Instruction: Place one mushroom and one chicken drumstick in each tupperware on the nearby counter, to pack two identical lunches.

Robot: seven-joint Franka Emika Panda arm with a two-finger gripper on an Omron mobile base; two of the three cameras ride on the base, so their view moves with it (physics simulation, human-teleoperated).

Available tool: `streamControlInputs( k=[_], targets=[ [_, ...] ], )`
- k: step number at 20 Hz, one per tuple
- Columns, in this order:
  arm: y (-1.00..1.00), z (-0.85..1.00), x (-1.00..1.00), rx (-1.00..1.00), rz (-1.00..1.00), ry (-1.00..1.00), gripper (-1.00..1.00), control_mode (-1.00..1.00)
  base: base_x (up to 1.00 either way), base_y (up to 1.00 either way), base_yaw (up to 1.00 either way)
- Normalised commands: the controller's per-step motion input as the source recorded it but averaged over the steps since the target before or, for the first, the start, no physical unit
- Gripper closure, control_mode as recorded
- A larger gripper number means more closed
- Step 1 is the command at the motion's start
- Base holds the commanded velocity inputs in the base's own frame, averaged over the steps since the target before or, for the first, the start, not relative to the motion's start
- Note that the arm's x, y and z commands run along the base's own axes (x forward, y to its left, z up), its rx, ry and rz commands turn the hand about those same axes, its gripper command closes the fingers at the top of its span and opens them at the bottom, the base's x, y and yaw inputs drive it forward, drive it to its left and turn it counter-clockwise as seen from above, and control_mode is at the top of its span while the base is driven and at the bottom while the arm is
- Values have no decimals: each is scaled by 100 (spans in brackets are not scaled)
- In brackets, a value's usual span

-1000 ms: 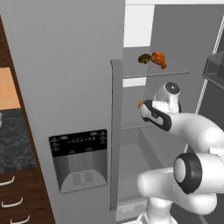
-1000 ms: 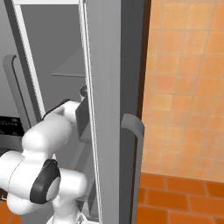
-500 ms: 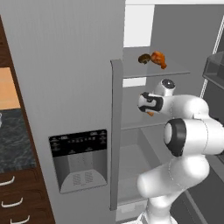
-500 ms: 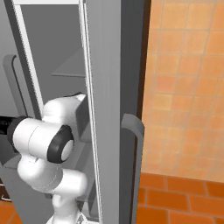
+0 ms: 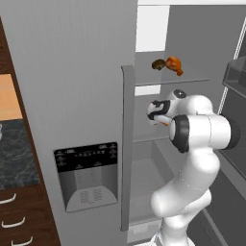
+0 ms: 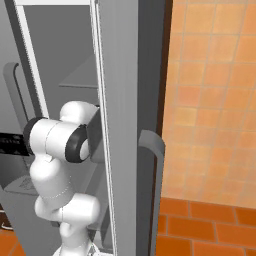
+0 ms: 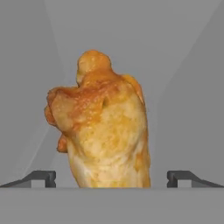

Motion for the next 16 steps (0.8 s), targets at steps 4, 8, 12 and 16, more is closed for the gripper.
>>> streamControlInputs(
  k=[4, 8, 12, 16],
  targets=[
    [1, -71, 0, -7, 7, 1, -100, -100, 0, 0, 0],
    [5, -47, -2, 0, 8, 0, 100, -100, 0, 0, 0],
    [12, -40, -23, 0, 3, 0, 100, -100, 0, 0, 0],
    [30, -20, -63, 0, -4, 0, 100, -100, 0, 0, 0]
  ],
)
